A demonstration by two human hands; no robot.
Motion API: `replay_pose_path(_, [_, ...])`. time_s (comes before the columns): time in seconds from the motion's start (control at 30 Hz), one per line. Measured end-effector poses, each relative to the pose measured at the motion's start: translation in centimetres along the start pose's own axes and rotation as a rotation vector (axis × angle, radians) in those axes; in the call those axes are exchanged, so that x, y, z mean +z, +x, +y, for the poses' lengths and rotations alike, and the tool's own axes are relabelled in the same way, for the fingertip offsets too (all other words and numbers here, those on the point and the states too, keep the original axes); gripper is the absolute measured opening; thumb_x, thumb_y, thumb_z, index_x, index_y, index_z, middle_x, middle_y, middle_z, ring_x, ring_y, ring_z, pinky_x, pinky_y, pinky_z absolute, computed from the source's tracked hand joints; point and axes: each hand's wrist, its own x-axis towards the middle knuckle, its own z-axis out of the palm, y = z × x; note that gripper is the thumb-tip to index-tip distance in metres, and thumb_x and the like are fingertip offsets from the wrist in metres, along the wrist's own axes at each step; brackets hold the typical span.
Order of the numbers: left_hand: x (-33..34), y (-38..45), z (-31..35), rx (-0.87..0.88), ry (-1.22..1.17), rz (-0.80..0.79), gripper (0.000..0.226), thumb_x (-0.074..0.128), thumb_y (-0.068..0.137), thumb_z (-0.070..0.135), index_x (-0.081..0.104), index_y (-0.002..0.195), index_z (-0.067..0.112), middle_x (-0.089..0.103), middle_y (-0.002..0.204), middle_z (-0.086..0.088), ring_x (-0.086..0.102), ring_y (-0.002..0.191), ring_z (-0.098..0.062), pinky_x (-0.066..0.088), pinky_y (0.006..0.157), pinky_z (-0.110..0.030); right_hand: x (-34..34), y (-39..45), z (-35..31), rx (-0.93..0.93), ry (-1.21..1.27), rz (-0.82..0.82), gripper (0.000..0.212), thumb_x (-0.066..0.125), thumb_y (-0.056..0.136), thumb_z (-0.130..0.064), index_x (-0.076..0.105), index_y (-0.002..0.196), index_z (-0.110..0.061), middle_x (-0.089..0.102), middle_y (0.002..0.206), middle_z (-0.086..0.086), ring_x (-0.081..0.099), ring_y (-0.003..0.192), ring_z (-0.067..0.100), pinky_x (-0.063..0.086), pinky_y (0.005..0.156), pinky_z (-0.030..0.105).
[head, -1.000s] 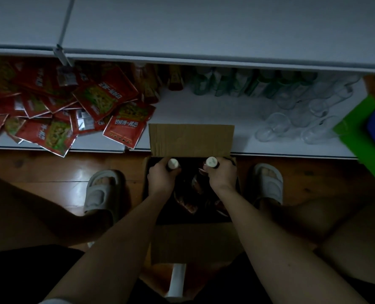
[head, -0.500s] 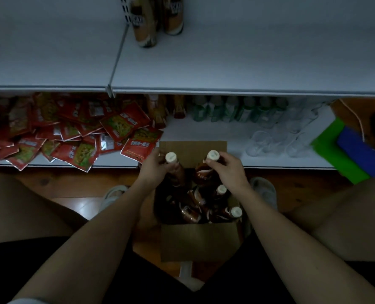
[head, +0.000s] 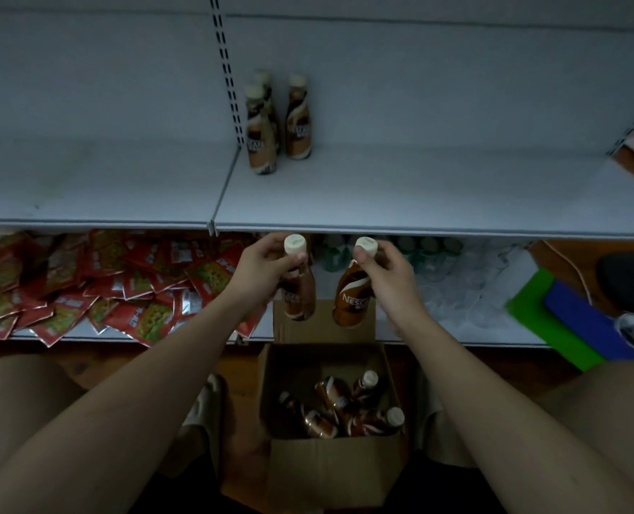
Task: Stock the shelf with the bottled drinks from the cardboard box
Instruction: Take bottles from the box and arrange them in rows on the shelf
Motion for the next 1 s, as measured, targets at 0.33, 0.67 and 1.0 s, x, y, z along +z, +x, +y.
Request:
replay_pose_path(0.33, [-0.4, 2.0, 8.2, 0.119, 0.039, 0.086, 0.033, 0.074, 0.083, 0.029, 0.06, 0.113, 0.025, 0.065, 0.105, 0.002, 0.065, 0.094, -0.016, 0.051, 0.071, -0.032, -0.3, 2.4, -8.4, -0.099, -0.057, 0.072, 0.03, 0.066, 0.085, -0.043, 0.063, 0.105, -0.021, 0.07, 0.099, -0.002, 0.066, 0.089, 0.01, 0.054, 0.074, 0.028])
replay_pose_path(0.67, [-0.1, 5.3, 14.6, 0.168, 0.0, 0.135, 0.028, 0.071, 0.086, 0.022, 0.057, 0.11, 0.021, 0.061, 0.093, 0.007, 0.06, 0.085, -0.009, 0.055, 0.067, -0.034, 0.3, 6.2, -13.9, -0.168, -0.08, 0.073, 0.031, 0.068, 0.082, -0.044, 0.064, 0.101, -0.02, 0.071, 0.093, 0.002, 0.069, 0.086, 0.016, 0.057, 0.08, 0.036])
replay_pose_path(1.0, [0.5, 10.7, 14.8, 0.202, 0.13, 0.324, 0.031, 0.076, 0.081, 0.025, 0.061, 0.108, 0.02, 0.062, 0.087, 0.011, 0.063, 0.088, -0.017, 0.056, 0.073, -0.038, 1.2, 12.1, -14.7, -0.149, -0.102, 0.081, 0.032, 0.072, 0.08, -0.043, 0.065, 0.101, -0.02, 0.07, 0.1, 0.003, 0.068, 0.092, 0.019, 0.056, 0.089, 0.043])
